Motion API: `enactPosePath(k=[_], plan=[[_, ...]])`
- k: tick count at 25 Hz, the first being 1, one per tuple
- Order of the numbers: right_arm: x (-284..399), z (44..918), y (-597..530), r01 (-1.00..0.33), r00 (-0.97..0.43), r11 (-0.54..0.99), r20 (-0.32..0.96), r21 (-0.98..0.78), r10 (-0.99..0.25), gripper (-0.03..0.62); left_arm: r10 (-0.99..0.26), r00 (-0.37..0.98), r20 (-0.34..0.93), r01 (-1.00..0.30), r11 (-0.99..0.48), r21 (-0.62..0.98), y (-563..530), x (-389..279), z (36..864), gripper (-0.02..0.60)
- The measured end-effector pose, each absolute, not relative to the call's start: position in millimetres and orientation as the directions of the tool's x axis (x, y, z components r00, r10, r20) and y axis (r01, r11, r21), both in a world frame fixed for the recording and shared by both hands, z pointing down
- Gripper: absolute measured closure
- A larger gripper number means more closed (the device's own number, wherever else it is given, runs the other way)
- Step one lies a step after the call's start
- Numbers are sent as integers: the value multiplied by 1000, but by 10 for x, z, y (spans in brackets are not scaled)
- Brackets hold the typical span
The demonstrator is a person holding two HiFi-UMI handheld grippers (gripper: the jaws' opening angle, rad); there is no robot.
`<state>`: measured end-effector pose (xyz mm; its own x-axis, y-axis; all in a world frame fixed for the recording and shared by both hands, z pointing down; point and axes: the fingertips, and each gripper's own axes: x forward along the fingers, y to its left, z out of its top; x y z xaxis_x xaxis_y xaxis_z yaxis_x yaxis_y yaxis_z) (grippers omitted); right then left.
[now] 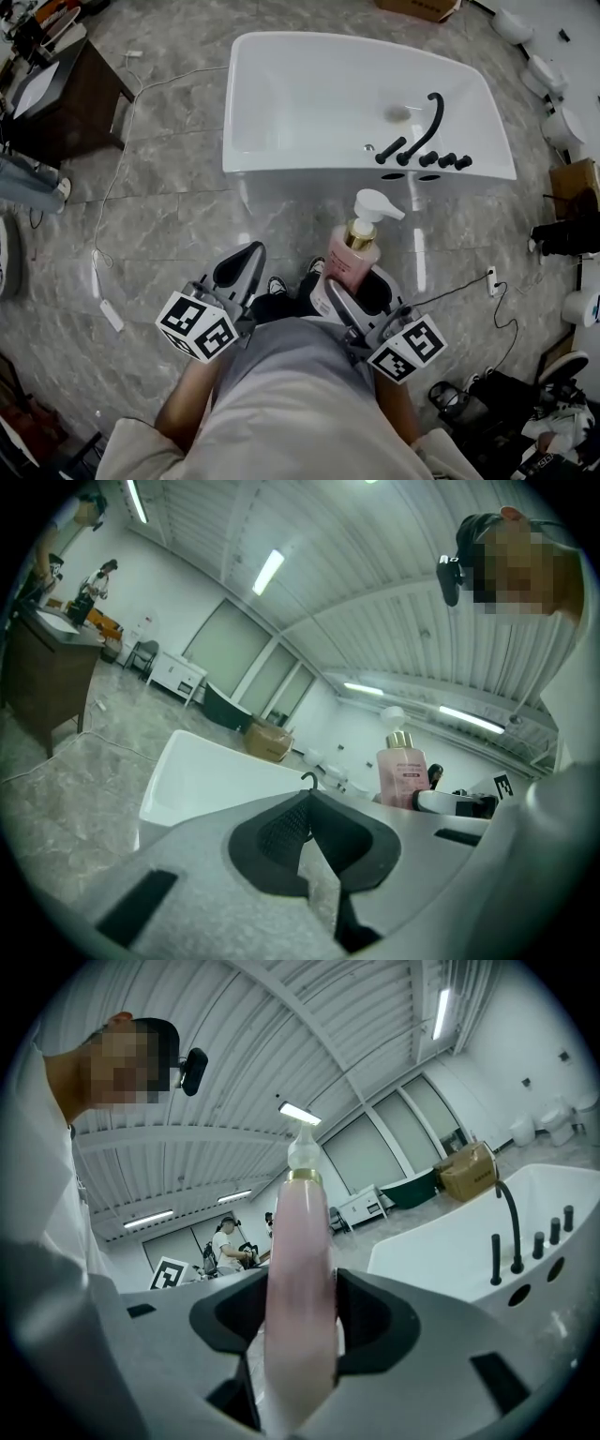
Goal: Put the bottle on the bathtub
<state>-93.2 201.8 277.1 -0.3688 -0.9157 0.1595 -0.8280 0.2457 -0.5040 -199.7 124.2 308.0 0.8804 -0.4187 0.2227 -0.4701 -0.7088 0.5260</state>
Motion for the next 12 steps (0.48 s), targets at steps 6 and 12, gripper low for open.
enactPosePath(k=[6, 12], plan=[[-841, 2871, 1838, -824, -369, 238, 167, -514, -914, 381, -439, 873, 213, -479, -687, 547, 1103, -1996, 3148, 577], [-494, 2951, 1353, -813, -387, 257, 156, -522, -909, 381, -452, 861, 232, -501, -683, 531, 687, -1694, 3225, 577]])
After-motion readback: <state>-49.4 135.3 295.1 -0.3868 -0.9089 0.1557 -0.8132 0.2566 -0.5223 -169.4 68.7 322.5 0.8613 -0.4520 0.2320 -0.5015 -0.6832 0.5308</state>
